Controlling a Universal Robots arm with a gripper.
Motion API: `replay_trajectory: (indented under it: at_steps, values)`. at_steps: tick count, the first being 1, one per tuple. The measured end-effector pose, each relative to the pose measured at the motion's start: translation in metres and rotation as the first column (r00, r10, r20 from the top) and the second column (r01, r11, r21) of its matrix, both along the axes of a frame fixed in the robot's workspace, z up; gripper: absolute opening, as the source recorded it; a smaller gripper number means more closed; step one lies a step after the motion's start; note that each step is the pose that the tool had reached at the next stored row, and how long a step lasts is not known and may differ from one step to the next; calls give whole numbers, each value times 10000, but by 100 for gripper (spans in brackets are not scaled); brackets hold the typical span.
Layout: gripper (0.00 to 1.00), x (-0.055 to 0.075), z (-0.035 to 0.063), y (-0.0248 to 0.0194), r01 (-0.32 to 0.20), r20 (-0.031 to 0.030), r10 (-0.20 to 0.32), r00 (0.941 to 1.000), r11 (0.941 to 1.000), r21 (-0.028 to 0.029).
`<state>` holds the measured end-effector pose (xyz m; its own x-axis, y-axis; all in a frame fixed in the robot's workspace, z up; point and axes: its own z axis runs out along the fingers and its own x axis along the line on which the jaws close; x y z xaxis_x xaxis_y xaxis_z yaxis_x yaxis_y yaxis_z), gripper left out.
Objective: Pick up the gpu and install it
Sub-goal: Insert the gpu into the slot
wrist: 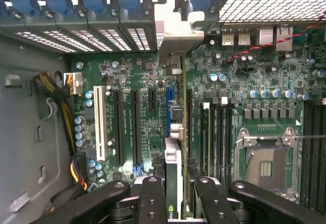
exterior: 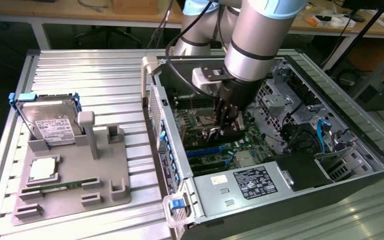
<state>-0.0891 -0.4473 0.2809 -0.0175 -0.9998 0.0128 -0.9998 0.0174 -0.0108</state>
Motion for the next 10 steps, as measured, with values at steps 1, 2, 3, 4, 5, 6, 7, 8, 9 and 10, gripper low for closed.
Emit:
replay_trajectory:
  at_steps: [1, 2, 3, 4, 5, 6, 7, 8, 9, 10]
  values:
    - [27, -15, -16, -3, 0, -1, 0, 10000, 10000, -1]
    - [27, -33, -36, -5, 0, -1, 0, 10000, 10000, 0]
    - [27, -53, -57, -8, 0, -1, 0, 10000, 10000, -1]
    - [27, -69, -74, -9, 0, -1, 0, 10000, 10000, -1]
    - [27, -86, -91, -11, 0, -1, 0, 10000, 10000, -1]
    - [27, -104, -111, -12, -1, 1, 1, 10000, 10000, 1]
    - [27, -121, -128, -12, 0, 0, 0, 10000, 10000, 0]
    - [27, -133, -145, -12, 0, 1, 0, 10000, 10000, 0]
    - [27, -139, -156, -12, 0, 2, 0, 10000, 10000, 0]
    - [27, -144, -164, -12, 0, 0, 0, 10000, 10000, -3]
